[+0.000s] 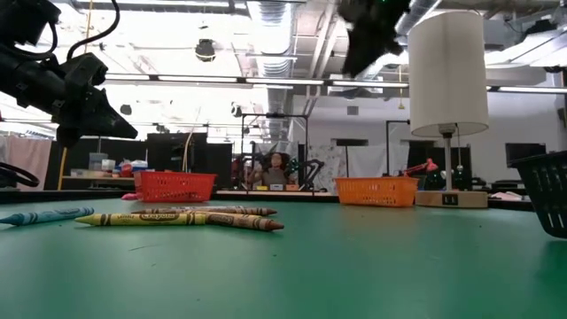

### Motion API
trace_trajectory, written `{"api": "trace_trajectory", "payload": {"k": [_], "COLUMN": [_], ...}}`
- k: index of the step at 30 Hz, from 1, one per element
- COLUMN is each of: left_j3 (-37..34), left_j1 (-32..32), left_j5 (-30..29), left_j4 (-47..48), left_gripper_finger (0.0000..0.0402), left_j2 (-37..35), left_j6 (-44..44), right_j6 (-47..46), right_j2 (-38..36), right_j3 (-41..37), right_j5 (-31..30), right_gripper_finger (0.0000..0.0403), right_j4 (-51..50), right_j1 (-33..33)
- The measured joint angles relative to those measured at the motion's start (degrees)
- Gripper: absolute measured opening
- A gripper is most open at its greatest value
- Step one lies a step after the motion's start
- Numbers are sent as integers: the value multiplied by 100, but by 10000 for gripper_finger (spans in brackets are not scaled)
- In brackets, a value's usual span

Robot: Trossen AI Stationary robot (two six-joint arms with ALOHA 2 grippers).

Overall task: Sort crayons
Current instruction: Put the brown crayon into the red bin

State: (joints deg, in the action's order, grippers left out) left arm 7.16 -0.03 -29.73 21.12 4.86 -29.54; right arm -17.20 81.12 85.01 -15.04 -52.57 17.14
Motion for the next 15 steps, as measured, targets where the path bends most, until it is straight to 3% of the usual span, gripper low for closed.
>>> {"api": "trace_trajectory", "payload": {"k": [8, 15], "left_j3": [0, 0], "left_j1": [1, 0], "left_j5": [290, 545], "left_j4": [-105, -313], "left_gripper_finger": [0, 0], "left_j2": [-2, -2], "left_j6": [-97, -256], "right_j6": [1037, 713], "right_j2": [-225, -443], "right_j3": [-109, -1437], "right_j5": [325, 337], "right_gripper_finger": [118, 118], "right_j4": [1264, 3183], "right_j1": [-1555, -2066]}}
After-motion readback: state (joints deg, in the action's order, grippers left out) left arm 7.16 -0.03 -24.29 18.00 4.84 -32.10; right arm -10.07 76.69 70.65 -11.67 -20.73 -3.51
